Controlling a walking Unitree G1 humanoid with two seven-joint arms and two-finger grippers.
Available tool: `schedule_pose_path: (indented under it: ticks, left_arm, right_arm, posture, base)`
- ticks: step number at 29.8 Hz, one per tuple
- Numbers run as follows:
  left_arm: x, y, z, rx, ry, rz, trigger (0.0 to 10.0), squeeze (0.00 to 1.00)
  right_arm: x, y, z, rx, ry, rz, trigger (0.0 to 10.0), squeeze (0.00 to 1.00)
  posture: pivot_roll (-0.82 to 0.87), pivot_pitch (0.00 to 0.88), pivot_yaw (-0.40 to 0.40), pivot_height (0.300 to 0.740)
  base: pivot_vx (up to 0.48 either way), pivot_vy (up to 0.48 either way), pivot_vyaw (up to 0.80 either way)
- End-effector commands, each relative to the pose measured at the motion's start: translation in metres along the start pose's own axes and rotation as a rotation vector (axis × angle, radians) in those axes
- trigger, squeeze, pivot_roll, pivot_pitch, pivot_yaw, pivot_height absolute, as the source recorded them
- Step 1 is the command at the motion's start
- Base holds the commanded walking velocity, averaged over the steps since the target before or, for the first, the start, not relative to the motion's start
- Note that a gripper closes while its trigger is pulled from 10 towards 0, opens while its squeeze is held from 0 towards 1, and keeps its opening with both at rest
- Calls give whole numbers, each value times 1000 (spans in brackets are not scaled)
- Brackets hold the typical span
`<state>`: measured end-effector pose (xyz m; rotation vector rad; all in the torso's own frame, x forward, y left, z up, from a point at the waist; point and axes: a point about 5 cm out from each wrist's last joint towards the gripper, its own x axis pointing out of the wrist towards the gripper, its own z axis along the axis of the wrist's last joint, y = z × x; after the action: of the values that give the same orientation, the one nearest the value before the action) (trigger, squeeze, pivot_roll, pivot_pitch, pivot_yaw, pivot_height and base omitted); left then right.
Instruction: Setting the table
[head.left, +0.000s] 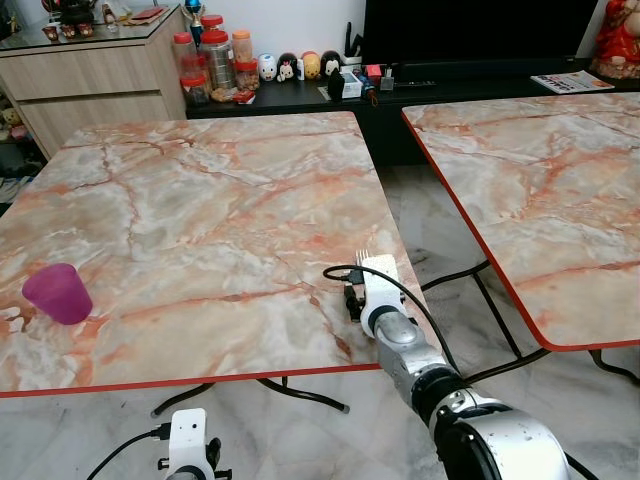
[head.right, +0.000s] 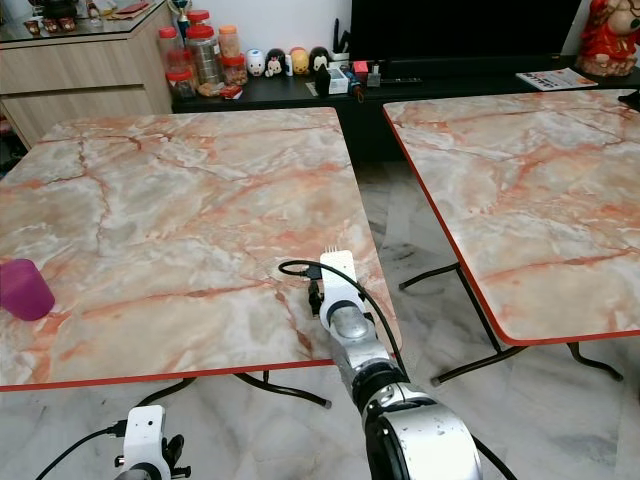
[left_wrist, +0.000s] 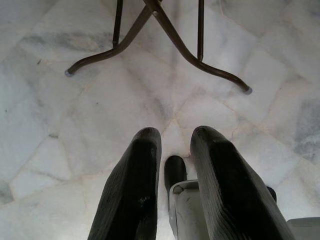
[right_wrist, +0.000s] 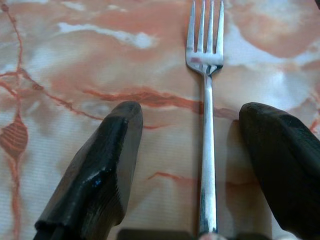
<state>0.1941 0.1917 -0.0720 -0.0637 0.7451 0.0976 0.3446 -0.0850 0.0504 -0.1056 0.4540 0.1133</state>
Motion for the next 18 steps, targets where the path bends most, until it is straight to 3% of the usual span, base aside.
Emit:
schedule_pose_path:
  ticks: [1,5,6,7,18]
  left_arm:
    - [-2,1,-7,-14,31,1,10000,0]
    - [-2,1,-7,-14,34,-6,10000,0]
    - [-2,1,-7,-14,35,-9,10000,0]
    - [-2,1,-6,-14,35,-10,10000,0]
    - [-1,-1,-5,-17,33,-26,10000,0]
  right_arm:
    - [-2,0,-13,6,56,-9,10000,0]
    - [-2,0,-15,14,64,-9,9804,0]
    - [-2,0,-15,13,63,-9,1098,0]
    - [-2,0,-15,13,62,-8,0,0]
    - [-2,0,-12,15,54,-9,0,0]
  posture:
    - [73,0,14,728]
    - [72,0,19,728]
    - [72,0,19,728]
    - [72,0,20,728]
    - [73,0,22,728]
  base:
    - [0,0,0]
    - [0,0,0]
    - [0,0,0]
    - [0,0,0]
    - [0,0,0]
